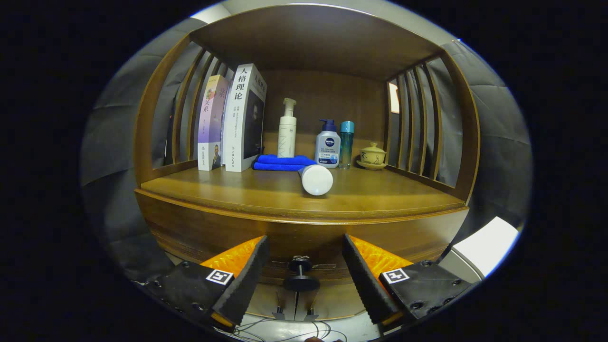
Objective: Pull open the drawer, take out the items inside it, and place them on the countertop above the cabinet.
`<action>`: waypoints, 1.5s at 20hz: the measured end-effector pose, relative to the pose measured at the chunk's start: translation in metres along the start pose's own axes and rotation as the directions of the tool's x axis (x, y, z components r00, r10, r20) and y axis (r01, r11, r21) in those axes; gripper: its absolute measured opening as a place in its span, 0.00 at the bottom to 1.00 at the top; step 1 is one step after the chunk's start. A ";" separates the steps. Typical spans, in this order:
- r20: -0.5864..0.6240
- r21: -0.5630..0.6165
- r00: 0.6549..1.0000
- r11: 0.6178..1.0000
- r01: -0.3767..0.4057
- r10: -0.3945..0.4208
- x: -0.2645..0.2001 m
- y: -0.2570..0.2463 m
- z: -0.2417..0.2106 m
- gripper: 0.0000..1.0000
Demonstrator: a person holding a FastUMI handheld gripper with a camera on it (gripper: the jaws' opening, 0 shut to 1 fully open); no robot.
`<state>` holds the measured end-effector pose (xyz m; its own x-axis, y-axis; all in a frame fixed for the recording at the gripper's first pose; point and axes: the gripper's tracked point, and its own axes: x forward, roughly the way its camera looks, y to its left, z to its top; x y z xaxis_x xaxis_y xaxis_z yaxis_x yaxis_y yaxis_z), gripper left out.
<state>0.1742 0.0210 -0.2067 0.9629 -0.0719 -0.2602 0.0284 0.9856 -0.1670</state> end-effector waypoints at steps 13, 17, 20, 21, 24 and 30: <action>0.183 -0.002 0.983 0.999 -0.033 0.032 -0.094 -0.009 0.091 0.98; 0.235 0.024 0.971 0.999 -0.047 0.040 -0.138 -0.025 0.114 0.98; 0.272 0.032 0.962 0.998 -0.047 0.036 -0.167 -0.038 0.129 0.98; 0.279 0.030 0.959 0.998 -0.052 0.041 -0.175 -0.040 0.130 0.98; 0.284 0.010 0.957 0.998 -0.058 0.053 -0.205 -0.046 0.129 0.98; 0.297 -0.030 0.949 0.994 -0.101 0.105 -0.265 -0.034 0.106 0.98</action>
<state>-0.0531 0.0223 -0.0316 0.9966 0.0808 0.0180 -0.0766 0.9828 -0.1680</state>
